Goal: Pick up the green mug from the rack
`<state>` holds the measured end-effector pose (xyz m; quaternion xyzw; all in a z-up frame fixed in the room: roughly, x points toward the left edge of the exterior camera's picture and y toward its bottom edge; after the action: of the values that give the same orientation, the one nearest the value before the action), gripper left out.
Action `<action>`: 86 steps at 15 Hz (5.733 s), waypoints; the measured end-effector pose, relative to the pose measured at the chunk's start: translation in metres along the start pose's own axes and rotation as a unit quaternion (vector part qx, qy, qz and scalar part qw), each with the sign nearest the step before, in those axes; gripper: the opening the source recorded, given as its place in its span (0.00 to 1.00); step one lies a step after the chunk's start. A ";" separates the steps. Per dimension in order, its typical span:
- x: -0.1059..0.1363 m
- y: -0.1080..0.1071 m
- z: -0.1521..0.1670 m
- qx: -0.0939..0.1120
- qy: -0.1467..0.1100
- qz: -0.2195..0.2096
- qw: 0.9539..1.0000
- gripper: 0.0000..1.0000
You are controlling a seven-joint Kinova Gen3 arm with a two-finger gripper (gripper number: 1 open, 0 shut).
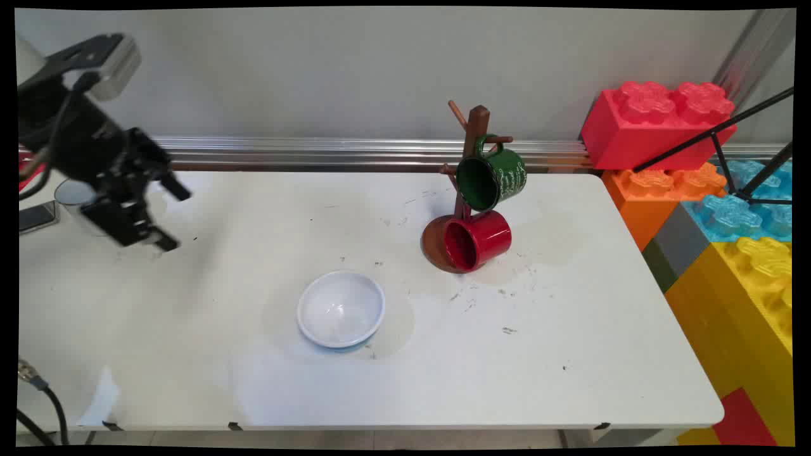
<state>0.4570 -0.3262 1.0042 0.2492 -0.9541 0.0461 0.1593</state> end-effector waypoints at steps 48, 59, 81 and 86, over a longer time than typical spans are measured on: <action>0.220 0.068 0.132 0.006 0.273 -0.235 0.933 1.00; 0.250 0.076 0.175 0.025 0.263 -0.282 0.922 1.00; 0.281 0.057 0.219 0.032 0.300 -0.312 0.901 1.00; 0.282 0.055 0.224 0.032 0.306 -0.319 0.897 1.00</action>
<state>0.1340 -0.4454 0.8844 0.5184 -0.7258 0.0970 0.4417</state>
